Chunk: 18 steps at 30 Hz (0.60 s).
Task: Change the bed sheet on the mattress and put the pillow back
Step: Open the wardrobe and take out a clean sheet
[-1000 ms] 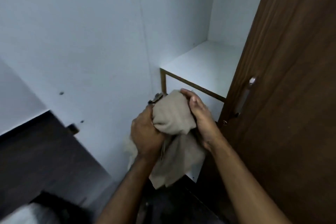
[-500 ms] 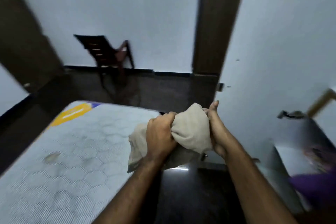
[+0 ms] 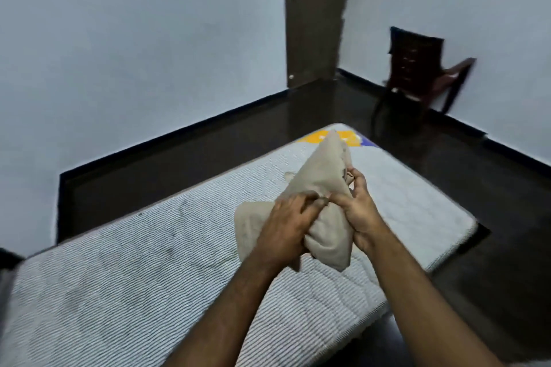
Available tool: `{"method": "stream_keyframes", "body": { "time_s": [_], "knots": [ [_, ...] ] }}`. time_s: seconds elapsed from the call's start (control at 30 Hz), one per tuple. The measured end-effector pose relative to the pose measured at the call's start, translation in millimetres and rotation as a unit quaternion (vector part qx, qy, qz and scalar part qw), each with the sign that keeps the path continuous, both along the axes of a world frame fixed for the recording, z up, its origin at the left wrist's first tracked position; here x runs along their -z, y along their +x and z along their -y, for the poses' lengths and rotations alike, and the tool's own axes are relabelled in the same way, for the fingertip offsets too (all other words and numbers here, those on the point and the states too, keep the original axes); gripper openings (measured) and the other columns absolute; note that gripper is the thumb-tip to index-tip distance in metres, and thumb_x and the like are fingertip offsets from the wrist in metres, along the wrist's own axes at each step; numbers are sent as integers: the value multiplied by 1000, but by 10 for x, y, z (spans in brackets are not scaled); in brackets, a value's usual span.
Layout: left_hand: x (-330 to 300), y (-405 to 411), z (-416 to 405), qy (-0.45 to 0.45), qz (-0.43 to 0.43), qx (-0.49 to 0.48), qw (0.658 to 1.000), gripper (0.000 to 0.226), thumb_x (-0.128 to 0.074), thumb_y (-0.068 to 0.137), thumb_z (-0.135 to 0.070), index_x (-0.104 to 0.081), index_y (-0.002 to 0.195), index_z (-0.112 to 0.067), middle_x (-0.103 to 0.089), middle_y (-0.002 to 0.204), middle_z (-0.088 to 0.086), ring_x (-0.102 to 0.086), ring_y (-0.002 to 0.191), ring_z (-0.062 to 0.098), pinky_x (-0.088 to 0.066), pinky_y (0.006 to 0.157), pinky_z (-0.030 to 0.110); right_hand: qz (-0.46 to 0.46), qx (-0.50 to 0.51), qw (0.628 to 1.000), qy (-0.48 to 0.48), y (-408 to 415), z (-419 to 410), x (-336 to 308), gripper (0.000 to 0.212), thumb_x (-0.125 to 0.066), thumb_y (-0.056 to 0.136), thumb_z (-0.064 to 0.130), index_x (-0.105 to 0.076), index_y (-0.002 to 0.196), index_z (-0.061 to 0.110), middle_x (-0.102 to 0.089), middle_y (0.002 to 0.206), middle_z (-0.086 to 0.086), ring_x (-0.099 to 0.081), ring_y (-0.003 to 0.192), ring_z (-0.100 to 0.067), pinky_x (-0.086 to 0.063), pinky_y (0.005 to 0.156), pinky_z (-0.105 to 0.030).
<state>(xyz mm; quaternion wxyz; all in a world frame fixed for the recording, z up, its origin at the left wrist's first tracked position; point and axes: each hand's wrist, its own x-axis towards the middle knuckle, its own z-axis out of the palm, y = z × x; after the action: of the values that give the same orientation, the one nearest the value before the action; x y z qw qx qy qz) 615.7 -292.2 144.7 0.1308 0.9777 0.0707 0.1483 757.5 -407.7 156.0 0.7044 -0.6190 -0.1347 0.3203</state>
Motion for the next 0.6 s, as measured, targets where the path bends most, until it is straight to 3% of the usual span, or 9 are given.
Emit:
{"method": "stream_keyframes", "body": {
  "time_s": [0.07, 0.13, 0.2, 0.33, 0.6],
  "knots": [
    [80, -139, -178, -11, -96, 18, 995, 123, -92, 57, -38, -25, 159, -24, -33, 159, 7, -35, 144, 23, -32, 117, 37, 24, -4, 999, -35, -54, -246, 238, 60, -73, 89, 5, -44, 136, 30, -63, 131, -12, -67, 113, -30, -56, 97, -51],
    [147, -225, -206, -32, -141, 26, 989, 110, -87, 68, -48, -29, 158, -21, -30, 162, 7, -30, 147, 22, -28, 118, 38, 55, 18, 990, -129, -73, -328, 447, 60, -78, 89, 22, -46, 139, 20, -60, 133, -14, -65, 112, -28, -55, 96, -49],
    [199, -230, -184, -47, -125, 23, 991, 93, -79, 79, -50, -36, 155, -17, -34, 160, 6, -33, 145, 22, -32, 117, 41, 68, 44, 977, -198, -68, -293, 585, 57, -77, 89, 29, -52, 138, 13, -58, 132, -13, -59, 115, -27, -52, 96, -42],
    [280, 87, -60, -53, -98, 21, 994, 73, -68, 92, -42, -40, 154, -14, -42, 156, 9, -41, 141, 27, -37, 114, 44, 126, 54, 963, -230, 45, 28, 694, 35, -72, 92, 21, -63, 124, 11, -60, 118, -1, -57, 122, -21, -46, 97, -33],
    [212, 1218, 856, -36, -65, 97, 993, 69, -73, 90, -36, -45, 151, -15, -46, 154, 9, -49, 135, 29, -41, 110, 43, 199, 163, 922, -291, 668, 1337, 449, 30, -68, 94, 28, -62, 123, 23, -62, 129, 1, -65, 108, -18, -50, 89, -30]
  ]
}}
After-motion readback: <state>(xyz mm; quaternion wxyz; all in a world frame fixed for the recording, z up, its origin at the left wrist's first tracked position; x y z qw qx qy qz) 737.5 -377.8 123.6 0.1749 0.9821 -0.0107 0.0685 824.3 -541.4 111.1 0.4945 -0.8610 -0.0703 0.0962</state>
